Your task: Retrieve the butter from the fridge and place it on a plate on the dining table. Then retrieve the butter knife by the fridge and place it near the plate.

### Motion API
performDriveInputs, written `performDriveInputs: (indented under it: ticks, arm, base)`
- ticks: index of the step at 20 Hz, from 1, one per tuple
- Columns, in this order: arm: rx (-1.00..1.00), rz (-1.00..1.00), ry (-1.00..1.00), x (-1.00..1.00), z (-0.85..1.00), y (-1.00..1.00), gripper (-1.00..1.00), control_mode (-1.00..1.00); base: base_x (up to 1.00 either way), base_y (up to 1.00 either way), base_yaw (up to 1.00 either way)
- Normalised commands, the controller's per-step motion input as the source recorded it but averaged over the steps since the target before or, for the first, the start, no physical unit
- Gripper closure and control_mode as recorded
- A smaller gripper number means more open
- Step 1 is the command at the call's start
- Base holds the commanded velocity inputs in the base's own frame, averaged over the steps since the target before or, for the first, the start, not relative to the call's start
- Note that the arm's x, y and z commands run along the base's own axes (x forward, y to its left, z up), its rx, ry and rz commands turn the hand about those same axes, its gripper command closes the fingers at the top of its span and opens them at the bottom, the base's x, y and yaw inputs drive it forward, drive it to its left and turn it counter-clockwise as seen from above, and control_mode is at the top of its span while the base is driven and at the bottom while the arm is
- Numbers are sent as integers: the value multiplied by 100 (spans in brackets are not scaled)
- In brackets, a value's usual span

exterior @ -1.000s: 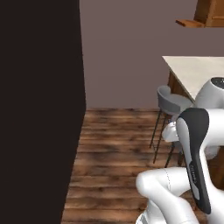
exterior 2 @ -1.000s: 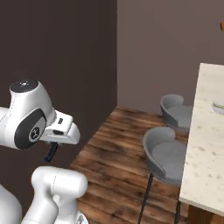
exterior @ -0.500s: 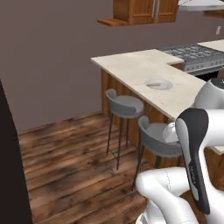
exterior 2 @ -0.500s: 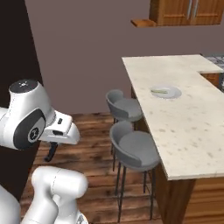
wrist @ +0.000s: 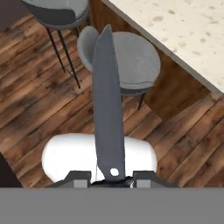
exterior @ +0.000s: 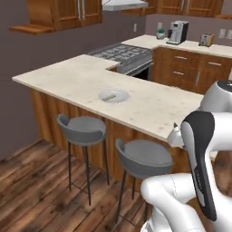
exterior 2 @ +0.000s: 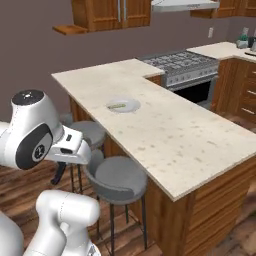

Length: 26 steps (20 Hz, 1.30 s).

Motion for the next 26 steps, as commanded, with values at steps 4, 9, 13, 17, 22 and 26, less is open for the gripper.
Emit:
performDriveInputs:
  ticks: [4,9,13,17,22,26]
  arm:
    - [0,0,0,0,0,0,100,100]
    - [0,0,0,0,0,0,100,100]
    - [0,0,0,0,0,0,100,100]
    - [0,0,0,0,0,0,100,100]
    - [0,0,0,0,0,0,100,100]
    - [0,0,0,0,0,0,100,100]
  base:
    - [0,46,-76]
    - [0,52,-72]
    - [-18,65,-64]
    - [-54,44,-68]
    - [-25,78,-57]
    - [-34,96,-43]
